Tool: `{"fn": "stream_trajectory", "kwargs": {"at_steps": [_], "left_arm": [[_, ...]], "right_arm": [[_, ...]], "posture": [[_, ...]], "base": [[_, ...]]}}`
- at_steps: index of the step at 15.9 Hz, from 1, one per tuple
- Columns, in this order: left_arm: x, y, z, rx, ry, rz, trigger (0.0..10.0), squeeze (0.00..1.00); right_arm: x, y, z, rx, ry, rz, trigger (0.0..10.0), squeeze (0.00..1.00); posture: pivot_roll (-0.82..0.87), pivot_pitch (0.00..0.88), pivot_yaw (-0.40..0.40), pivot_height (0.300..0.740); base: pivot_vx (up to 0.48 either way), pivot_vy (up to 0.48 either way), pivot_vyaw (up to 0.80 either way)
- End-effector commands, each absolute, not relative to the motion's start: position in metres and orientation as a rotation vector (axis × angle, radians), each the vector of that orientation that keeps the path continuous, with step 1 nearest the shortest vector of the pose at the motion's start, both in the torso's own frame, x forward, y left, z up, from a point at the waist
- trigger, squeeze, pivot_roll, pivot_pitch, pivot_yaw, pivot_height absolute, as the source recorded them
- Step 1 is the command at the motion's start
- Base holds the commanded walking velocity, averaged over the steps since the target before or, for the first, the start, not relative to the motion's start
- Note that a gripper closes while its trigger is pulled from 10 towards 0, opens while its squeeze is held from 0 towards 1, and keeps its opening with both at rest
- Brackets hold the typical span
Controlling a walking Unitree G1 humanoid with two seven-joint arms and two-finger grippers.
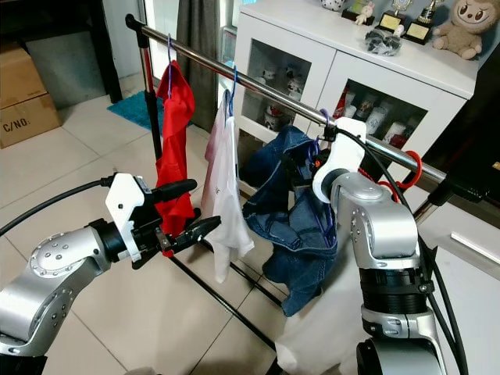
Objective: Hang hanger
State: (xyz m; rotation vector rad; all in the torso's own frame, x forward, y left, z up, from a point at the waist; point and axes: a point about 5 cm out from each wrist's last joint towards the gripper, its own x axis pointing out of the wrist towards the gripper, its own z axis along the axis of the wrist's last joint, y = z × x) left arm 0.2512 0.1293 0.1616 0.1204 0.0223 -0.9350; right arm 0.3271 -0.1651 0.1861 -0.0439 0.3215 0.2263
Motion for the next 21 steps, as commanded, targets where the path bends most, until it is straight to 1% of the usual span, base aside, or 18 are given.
{"fn": "stream_trajectory", "kwargs": {"at_steps": [1,4,9,18,21], "left_arm": [[0.253,0.125,0.163,0.142,0.018,-0.964,10.0,0.0],[0.254,0.123,0.163,0.147,0.018,-0.974,10.0,0.0],[0.252,0.12,0.161,0.149,0.016,-0.98,10.0,0.0],[0.251,0.12,0.16,0.148,0.015,-0.967,10.0,0.0],[0.251,0.12,0.16,0.148,0.013,-0.967,10.0,0.0]], "right_arm": [[0.324,-0.17,0.186,-0.054,0.328,0.219,10.0,0.0],[0.327,-0.17,0.177,-0.083,0.353,0.181,10.0,0.0],[0.328,-0.169,0.165,-0.133,0.386,0.172,10.0,0.0],[0.333,-0.164,0.162,-0.163,0.394,0.188,10.0,0.0],[0.335,-0.168,0.168,-0.184,0.366,0.154,10.0,0.0]], "posture": [[0.0,0.0,-0.109,0.74],[0.0,0.0,-0.108,0.74],[0.0,0.0,-0.119,0.74],[0.0,0.0,-0.139,0.74],[0.0,0.0,-0.138,0.74]], "base": [[0.0,0.0,0.0],[0.0,0.0,0.0],[0.0,0.0,0.0],[0.0,0.0,0.0],[0.0,0.0,0.0]]}}
